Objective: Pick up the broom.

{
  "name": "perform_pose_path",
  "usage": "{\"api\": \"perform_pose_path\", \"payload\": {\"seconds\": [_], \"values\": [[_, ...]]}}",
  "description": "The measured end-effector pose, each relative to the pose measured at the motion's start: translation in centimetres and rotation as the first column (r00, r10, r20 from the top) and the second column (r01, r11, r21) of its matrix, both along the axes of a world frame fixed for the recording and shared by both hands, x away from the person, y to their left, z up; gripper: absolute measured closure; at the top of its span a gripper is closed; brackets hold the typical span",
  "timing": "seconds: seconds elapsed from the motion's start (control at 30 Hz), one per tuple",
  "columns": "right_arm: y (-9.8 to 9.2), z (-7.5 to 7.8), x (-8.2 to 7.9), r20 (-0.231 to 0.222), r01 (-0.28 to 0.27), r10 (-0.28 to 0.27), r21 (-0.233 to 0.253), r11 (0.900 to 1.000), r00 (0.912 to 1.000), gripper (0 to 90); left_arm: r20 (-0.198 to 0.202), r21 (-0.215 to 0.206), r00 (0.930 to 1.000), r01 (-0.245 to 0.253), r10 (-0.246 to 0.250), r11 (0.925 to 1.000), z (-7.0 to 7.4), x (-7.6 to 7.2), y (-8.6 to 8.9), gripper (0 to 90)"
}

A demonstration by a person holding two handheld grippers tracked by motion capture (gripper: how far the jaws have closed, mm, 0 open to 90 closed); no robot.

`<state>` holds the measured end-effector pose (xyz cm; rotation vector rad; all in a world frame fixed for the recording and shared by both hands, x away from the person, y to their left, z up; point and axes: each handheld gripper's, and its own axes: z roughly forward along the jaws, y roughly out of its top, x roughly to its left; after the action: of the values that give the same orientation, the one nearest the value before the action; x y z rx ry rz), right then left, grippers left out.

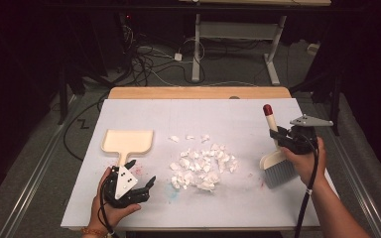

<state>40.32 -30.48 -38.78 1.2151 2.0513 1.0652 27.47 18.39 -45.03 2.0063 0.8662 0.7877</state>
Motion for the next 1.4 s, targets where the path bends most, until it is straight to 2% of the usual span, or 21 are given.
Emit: {"api": "perform_pose_path", "payload": {"seconds": [0.13,0.2,0.23,0.33,0.37,0.53,0.57,0.6,0.63,0.67,0.73,0.77,0.8,0.83,0.87,1.0,1.03,1.07,1.1,1.33,1.4], "values": [[0.3,1.3,-0.9,0.050,-0.014,0.011,0.042,0.999,0.9987,70.7,0.001,-0.054,1.0000,0.010,-0.010,0.9985,1.4,0.2,-1.6,20.8],[0.6,2.0,-1.4,0.076,-0.028,0.023,0.063,0.998,0.9969,70.7,-0.012,-0.113,0.9984,0.053,-0.054,0.9922,2.3,0.4,-2.7,22.0],[0.6,2.0,-1.4,0.076,-0.028,0.023,0.063,0.998,0.9969,70.7,-0.012,-0.113,0.9984,0.053,-0.054,0.9922,2.3,0.4,-2.7,22.0],[1.5,3.0,-2.3,0.113,-0.049,0.039,0.091,0.995,0.9928,70.7,-0.007,-0.103,0.9949,0.099,-0.101,0.9897,3.3,0.6,-5.4,22.7],[2.3,3.5,-2.9,0.144,-0.067,0.053,0.093,0.993,0.9882,70.7,-0.011,-0.113,0.9920,0.124,-0.126,0.9858,3.6,0.7,-6.4,22.7],[3.6,4.2,-3.8,0.171,-0.109,0.091,0.096,0.989,0.9810,70.7,0.003,-0.090,0.9752,0.221,-0.221,0.9713,4.5,1.3,-11.0,23.3],[4.3,4.3,-4.2,0.185,-0.122,0.105,0.085,0.989,0.9772,70.7,-0.018,-0.116,0.9655,0.256,-0.260,0.9598,4.6,1.8,-12.4,23.4],[4.3,4.3,-4.2,0.185,-0.122,0.105,0.085,0.989,0.9772,70.7,-0.018,-0.116,0.9655,0.256,-0.260,0.9598,4.6,1.8,-12.4,23.4],[5.0,4.5,-4.6,0.194,-0.141,0.123,0.081,0.987,0.9733,70.7,-0.036,-0.137,0.9557,0.285,-0.292,0.9487,4.6,2.3,-13.7,23.4],[5.0,4.5,-4.6,0.194,-0.141,0.123,0.081,0.987,0.9733,70.7,-0.036,-0.137,0.9557,0.285,-0.292,0.9487,4.6,2.3,-13.7,23.4],[6.0,4.6,-5.2,0.213,-0.164,0.141,0.091,0.982,0.9668,70.6,-0.044,-0.159,0.9420,0.322,-0.333,0.9331,4.8,2.5,-15.6,23.4],[6.0,4.6,-5.2,0.213,-0.164,0.141,0.091,0.982,0.9668,70.6,-0.044,-0.159,0.9420,0.322,-0.333,0.9331,4.8,2.5,-15.6,23.4],[6.7,4.6,-5.6,0.222,-0.179,0.155,0.091,0.980,0.9625,70.6,-0.037,-0.169,0.9356,0.341,-0.351,0.9250,4.9,2.5,-16.8,23.4],[6.7,4.6,-5.6,0.222,-0.179,0.155,0.091,0.980,0.9625,70.6,-0.037,-0.169,0.9356,0.341,-0.351,0.9250,4.9,2.5,-16.8,23.4],[7.5,4.5,-6.0,0.221,-0.199,0.178,0.078,0.977,0.9589,70.6,-0.046,-0.177,0.9295,0.353,-0.366,0.9187,4.9,2.6,-17.7,23.4],[8.6,4.2,-6.6,0.236,-0.218,0.196,0.070,0.973,0.9517,70.6,-0.057,-0.196,0.9207,0.369,-0.386,0.9086,4.8,2.8,-18.8,25.4],[8.9,4.2,-6.8,0.236,-0.225,0.201,0.076,0.971,0.9506,70.6,-0.061,-0.211,0.9129,0.383,-0.404,0.8992,4.7,2.9,-19.3,25.4],[9.2,4.2,-6.9,0.229,-0.232,0.212,0.068,0.970,0.9503,70.6,-0.061,-0.211,0.9129,0.383,-0.404,0.8992,4.7,2.9,-19.3,25.6],[9.4,4.1,-7.1,0.235,-0.234,0.213,0.065,0.970,0.9484,70.6,-0.072,-0.217,0.9060,0.394,-0.417,0.8931,4.5,2.8,-19.7,25.8],[10.4,4.2,-8.0,0.252,-0.269,0.242,0.077,0.960,0.9368,70.6,-0.058,-0.214,0.9138,0.382,-0.402,0.8990,4.1,2.9,-19.7,41.6],[10.7,4.1,-8.3,0.247,-0.281,0.256,0.071,0.957,0.9347,70.6,-0.042,-0.234,0.9049,0.403,-0.424,0.8847,4.2,3.0,-19.2,47.8]]}}
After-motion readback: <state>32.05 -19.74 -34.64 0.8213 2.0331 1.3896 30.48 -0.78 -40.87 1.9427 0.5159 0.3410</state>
